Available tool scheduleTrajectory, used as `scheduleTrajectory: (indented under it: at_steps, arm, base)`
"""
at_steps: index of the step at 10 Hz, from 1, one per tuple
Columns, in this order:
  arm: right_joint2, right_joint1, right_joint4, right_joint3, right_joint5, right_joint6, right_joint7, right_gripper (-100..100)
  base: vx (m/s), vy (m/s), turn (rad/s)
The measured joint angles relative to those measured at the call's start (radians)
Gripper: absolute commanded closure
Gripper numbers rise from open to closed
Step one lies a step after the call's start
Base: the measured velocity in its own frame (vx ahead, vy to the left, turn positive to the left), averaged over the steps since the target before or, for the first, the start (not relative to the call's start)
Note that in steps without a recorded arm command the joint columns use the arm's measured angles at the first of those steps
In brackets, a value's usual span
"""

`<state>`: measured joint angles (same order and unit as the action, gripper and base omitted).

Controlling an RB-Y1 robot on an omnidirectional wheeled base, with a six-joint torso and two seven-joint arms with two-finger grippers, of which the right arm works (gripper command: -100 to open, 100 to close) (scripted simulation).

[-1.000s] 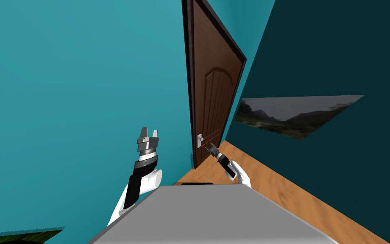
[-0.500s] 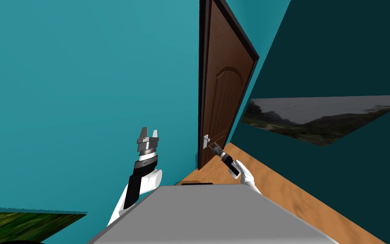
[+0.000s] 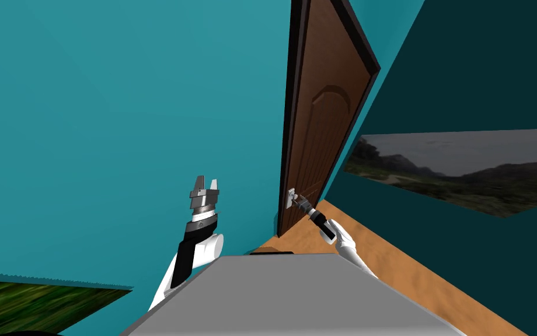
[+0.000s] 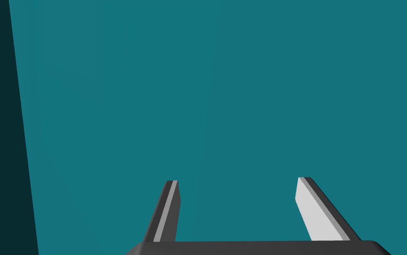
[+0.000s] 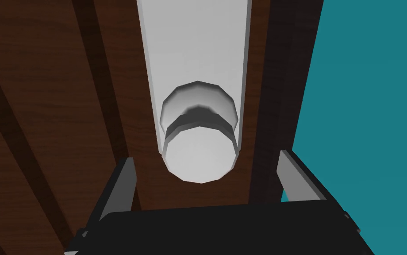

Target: Pull the door open

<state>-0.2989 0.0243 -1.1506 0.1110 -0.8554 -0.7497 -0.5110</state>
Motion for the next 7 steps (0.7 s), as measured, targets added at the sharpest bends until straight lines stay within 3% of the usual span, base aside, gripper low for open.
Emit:
scheduleTrajectory:
  at_steps: [2, 3, 7]
  arm:
    - [-0.010, 0.021, 0.046, 0.026, 0.015, -0.021, -0.012, -100]
    - [-0.011, 0.023, 0.049, 0.028, 0.015, -0.023, -0.013, 100]
    - [-0.009, 0.019, 0.047, 0.024, 0.014, -0.023, -0.011, 100]
  base:
    - [0.024, 0.024, 0.019]
    - [-0.028, -0.029, -0.005]
    - [-0.003, 0.002, 0.001]
